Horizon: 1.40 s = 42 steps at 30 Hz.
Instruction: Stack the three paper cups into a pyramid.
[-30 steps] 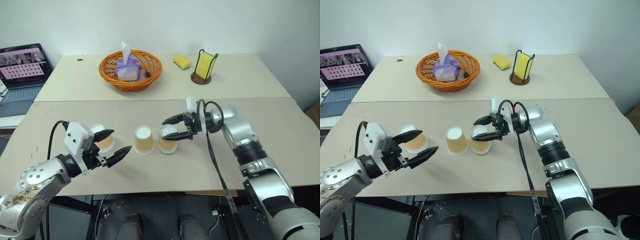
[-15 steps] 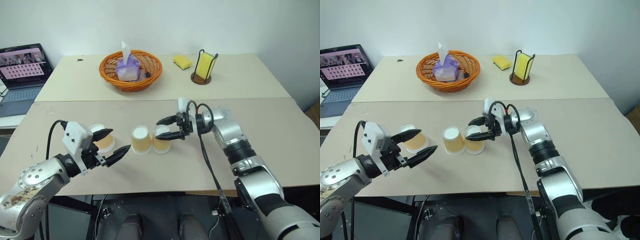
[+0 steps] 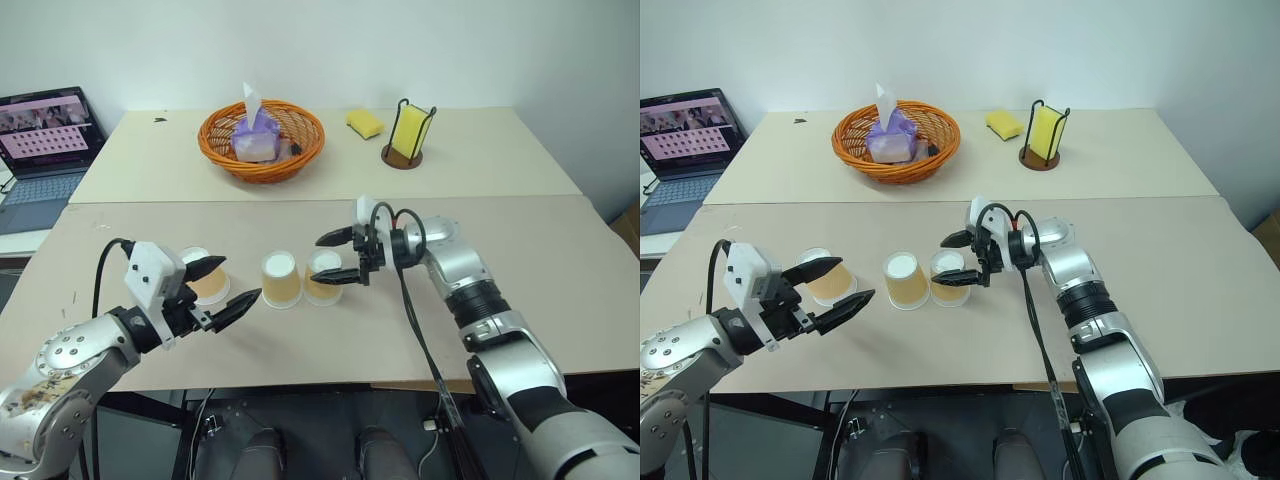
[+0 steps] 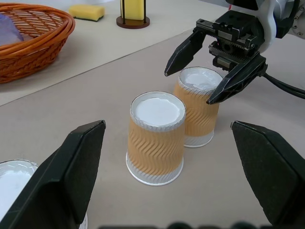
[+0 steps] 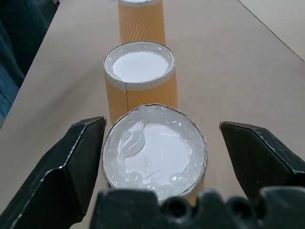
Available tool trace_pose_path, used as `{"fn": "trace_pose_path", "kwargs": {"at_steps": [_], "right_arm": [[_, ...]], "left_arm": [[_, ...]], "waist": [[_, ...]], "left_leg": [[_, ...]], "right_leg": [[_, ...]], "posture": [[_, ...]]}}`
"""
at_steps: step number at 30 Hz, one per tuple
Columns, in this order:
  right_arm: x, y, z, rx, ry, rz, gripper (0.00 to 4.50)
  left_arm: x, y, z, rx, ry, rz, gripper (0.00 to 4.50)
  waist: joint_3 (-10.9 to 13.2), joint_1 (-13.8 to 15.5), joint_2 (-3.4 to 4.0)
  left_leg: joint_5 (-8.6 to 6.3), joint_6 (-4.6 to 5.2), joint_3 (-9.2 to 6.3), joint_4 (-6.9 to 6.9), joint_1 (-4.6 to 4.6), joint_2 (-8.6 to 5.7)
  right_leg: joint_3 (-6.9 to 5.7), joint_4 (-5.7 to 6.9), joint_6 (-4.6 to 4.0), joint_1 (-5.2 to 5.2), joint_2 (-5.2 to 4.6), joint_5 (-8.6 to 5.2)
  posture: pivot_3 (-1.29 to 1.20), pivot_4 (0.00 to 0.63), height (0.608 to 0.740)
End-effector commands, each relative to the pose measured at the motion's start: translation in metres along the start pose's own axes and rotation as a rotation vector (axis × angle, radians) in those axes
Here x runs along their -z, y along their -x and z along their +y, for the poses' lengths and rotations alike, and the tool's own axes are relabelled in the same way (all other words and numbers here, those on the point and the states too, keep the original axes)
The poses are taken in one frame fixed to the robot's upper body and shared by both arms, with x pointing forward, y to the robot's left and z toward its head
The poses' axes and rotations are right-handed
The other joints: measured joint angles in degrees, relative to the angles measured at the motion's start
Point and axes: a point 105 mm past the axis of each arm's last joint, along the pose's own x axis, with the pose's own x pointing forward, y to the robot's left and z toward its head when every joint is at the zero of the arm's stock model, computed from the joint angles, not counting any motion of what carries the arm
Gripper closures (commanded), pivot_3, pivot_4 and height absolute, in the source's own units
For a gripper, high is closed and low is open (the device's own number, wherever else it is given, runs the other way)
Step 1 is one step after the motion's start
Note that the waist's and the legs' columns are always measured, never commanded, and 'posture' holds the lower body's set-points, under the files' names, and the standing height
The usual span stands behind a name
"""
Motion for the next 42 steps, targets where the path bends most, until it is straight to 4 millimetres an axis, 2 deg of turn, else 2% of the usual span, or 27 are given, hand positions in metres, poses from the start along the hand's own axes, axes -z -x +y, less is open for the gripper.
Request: {"fn": "trace_pose_path", "kwargs": {"at_steps": [1,4,7,12,15,20,28,36,42], "right_arm": [[-0.038,0.015,0.006,-0.022,0.078,-0.099,0.04],[-0.048,0.026,0.022,-0.054,0.088,-0.122,0.04],[-0.051,0.036,0.028,-0.007,0.086,-0.121,0.04],[-0.033,0.064,0.007,0.255,0.052,-0.037,0.04],[-0.026,0.085,0.001,0.384,0.02,-0.021,0.04],[-0.025,0.103,0.003,0.476,-0.005,-0.019,0.04],[-0.02,0.106,0.01,0.515,-0.025,-0.001,0.04],[-0.016,0.111,0.012,0.549,-0.042,0.006,0.04],[-0.015,0.112,0.009,0.562,-0.041,0.008,0.04]], "left_arm": [[-0.008,0.002,0.001,-0.023,-0.009,-0.04,0.0],[-0.01,0.004,0.009,-0.099,-0.007,-0.066,0.0],[-0.013,0.005,0.027,-0.283,-0.005,-0.127,0.0],[-0.008,0.007,0.039,-0.542,0.035,-0.206,0.0],[0.013,0.006,0.041,-0.635,0.09,-0.187,0.0],[0.03,-0.004,0.041,-0.626,0.113,-0.155,0.0],[0.058,-0.013,0.057,-0.611,0.08,-0.06,0.0],[0.06,-0.014,0.065,-0.606,0.063,-0.056,0.0],[0.055,-0.017,0.062,-0.583,0.032,-0.063,0.0]], "waist": [[0.0,0.05,0.0],[0.0,0.14,0.0],[0.0,0.23,-0.01],[-0.01,0.37,-0.04],[-0.02,0.65,-0.06],[-0.01,0.67,-0.07],[-0.03,0.64,-0.07],[-0.06,0.78,-0.03],[-0.06,0.9,-0.03]], "left_leg": [[0.0,0.0,0.0,0.0,-0.01,0.0],[-0.01,-0.01,-0.02,0.01,-0.05,-0.01],[-0.01,-0.02,-0.03,0.01,-0.03,-0.01],[-0.01,-0.02,-0.03,0.1,0.0,-0.05],[-0.01,-0.02,-0.04,0.07,-0.05,-0.07],[-0.01,-0.02,-0.02,0.09,-0.08,-0.1],[-0.01,-0.02,-0.01,0.08,-0.01,-0.09],[-0.01,-0.02,-0.01,0.12,0.04,-0.11],[-0.01,-0.02,-0.02,0.12,0.04,-0.12]], "right_leg": [[0.0,0.01,0.0,-0.01,0.0,0.0],[-0.01,-0.02,0.0,-0.01,-0.03,0.0],[-0.02,-0.03,0.0,0.03,-0.04,0.0],[-0.02,0.01,0.0,0.08,-0.07,0.0],[-0.02,-0.05,0.0,0.07,-0.08,0.0],[-0.02,-0.03,0.0,0.06,-0.09,0.0],[-0.02,-0.09,0.01,0.14,-0.07,0.0],[-0.03,-0.06,0.01,0.2,-0.09,0.0],[-0.02,-0.06,0.01,0.2,-0.09,0.0]], "posture": [[0.0,0.15,0.74],[0.0,0.15,0.74],[0.0,0.15,0.74],[0.0,0.15,0.74],[0.0,0.15,0.74],[0.0,0.15,0.74],[0.0,0.15,0.74],[0.0,0.15,0.74],[0.0,0.15,0.74]]}}
